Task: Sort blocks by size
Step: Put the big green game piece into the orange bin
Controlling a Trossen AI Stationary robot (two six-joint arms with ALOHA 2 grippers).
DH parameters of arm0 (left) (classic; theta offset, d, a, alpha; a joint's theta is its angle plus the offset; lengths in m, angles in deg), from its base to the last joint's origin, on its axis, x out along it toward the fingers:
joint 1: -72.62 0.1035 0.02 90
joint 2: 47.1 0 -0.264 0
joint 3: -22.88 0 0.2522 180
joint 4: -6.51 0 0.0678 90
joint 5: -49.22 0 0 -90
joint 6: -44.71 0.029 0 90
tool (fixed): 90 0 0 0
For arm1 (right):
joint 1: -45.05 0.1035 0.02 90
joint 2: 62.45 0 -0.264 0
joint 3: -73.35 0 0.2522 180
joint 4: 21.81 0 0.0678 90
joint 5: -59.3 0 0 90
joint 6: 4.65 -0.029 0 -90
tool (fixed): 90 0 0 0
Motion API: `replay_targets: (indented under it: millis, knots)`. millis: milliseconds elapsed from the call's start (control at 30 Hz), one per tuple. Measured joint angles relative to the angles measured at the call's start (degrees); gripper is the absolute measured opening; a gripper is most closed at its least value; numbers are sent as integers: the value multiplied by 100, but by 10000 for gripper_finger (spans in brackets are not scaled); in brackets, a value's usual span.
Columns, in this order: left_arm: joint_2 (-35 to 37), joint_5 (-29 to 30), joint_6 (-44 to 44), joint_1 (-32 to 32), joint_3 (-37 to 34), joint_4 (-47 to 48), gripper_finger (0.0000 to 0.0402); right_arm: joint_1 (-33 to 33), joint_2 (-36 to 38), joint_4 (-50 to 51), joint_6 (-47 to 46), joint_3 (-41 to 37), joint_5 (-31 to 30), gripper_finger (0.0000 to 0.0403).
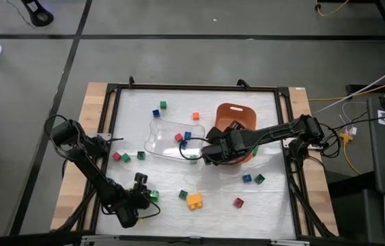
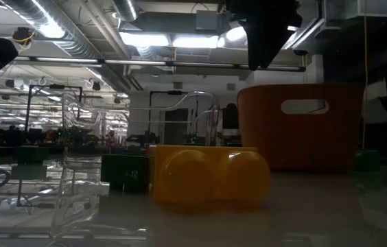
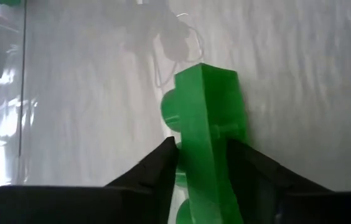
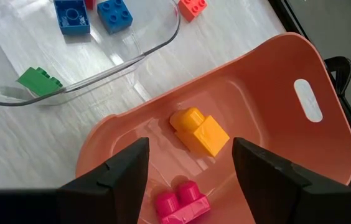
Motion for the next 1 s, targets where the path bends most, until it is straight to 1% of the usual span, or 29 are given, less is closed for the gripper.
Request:
replay_targets:
  millis: [200,267,333,400,467,567,633,700,800,1000]
  knots:
    - [0,51,0,4,0,90,35,45,0,3,10,0,-1,231]
    - [8,44,2,4,-5,95,15,92,0,32,89,13,-33,231]
    - [45,37,13,5,-5,93,12,172,2,61,186,82,-50,231]
    - [115,22,7,29,-7,80,17,248,4,68,307,181,-53,231]
    - [224,-96,0,92,-3,79,18,329,4,131,430,323,-71,231]
    - [452,-129,-7,256,129,53,7,475,7,240,488,566,-188,231]
    - [616,-50,45,432,273,-13,3,598,7,362,544,749,-258,231]
    - [697,-17,325,614,378,-102,3,749,14,402,623,904,-328,231]
    - [794,6,1080,919,520,-596,3,1037,17,456,706,1048,-350,231]
    - [813,50,3174,1756,562,-2219,4,1681,87,503,630,1119,-407,231]
